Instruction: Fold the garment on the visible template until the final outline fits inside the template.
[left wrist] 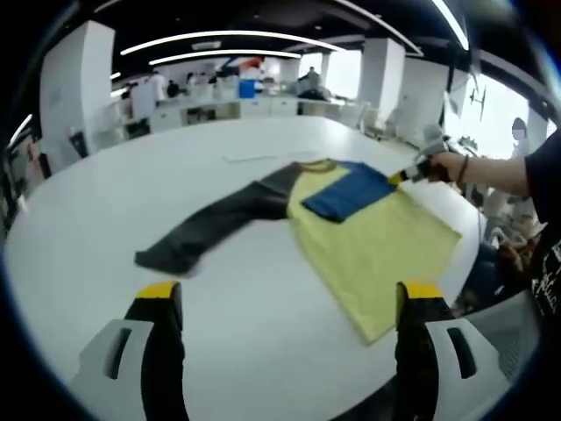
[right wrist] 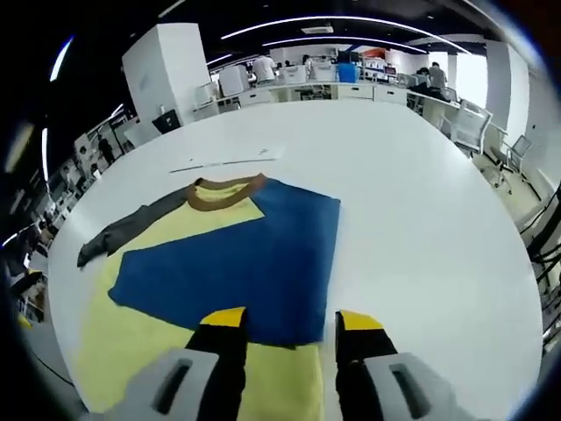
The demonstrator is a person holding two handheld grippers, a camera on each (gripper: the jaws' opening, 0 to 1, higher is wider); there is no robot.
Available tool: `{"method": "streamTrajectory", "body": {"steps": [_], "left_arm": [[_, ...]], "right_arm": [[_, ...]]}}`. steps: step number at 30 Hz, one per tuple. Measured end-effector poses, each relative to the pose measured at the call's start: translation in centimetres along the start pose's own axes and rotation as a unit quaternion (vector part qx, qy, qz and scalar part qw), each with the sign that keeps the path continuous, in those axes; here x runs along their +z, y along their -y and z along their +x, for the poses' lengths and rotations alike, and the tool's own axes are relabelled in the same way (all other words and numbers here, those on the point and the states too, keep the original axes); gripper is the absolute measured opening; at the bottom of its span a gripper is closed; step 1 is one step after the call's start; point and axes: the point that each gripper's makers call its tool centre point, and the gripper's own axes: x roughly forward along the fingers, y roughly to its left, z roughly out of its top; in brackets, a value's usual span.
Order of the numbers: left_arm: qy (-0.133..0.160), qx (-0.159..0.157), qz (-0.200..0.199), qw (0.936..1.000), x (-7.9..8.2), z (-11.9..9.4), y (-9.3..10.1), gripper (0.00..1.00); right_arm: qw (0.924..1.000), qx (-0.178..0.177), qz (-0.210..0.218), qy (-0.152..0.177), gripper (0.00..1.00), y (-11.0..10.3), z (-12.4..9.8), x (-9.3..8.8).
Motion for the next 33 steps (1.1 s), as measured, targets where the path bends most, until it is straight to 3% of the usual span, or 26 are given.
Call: {"method": "streamTrajectory", "body": {"steps": [5, 8, 12, 15, 19, 22, 30, 33], "left_arm": [[0.001, -0.002, 0.003, 1.0, 0.4, 0.3, -0.2, 0.97], [0.026, 0.0, -0.009, 0.9996, 1.5, 0.4, -0.6, 0.95], [0.036, 0.005, -0.017, 0.9992, 2.0, 0.6, -1.1, 0.94], [0.034, 0.009, -0.017, 0.9992, 1.9, 0.8, -1.6, 0.94], [0.038, 0.024, -0.023, 0.9987, 1.9, 0.9, -2.8, 0.92], [0.07, 0.036, -0.046, 0.9958, 2.7, 0.8, -3.9, 0.9], [0.064, 0.079, -0.06, 0.993, 2.1, 0.8, -7.5, 0.82], [0.068, 0.094, -0.084, 0.9897, 1.8, 1.0, -8.9, 0.78]], "right_arm": [[0.9996, 0.017, -0.018, 0.013, 0.56, -1.3, -0.9, 0.7], [0.9985, 0.028, -0.046, 0.012, 0.66, -2.0, -1.6, 0.7], [0.996, 0.044, -0.077, 0.014, 0.79, -2.9, -2.7, 0.6], [0.9952, 0.065, -0.071, 0.015, 0.86, -3.9, -3.5, 0.5], [0.9921, 0.085, -0.087, 0.028, 0.91, -5.2, -5.0, 0.9], [0.9909, 0.096, -0.089, 0.031, 0.93, -5.8, -5.9, 0.9], [0.9879, 0.121, -0.086, 0.046, 0.96, -7.1, -8.0, 0.8], [0.9875, 0.125, -0.08, 0.054, 0.96, -7.4, -8.7, 0.8]]}}
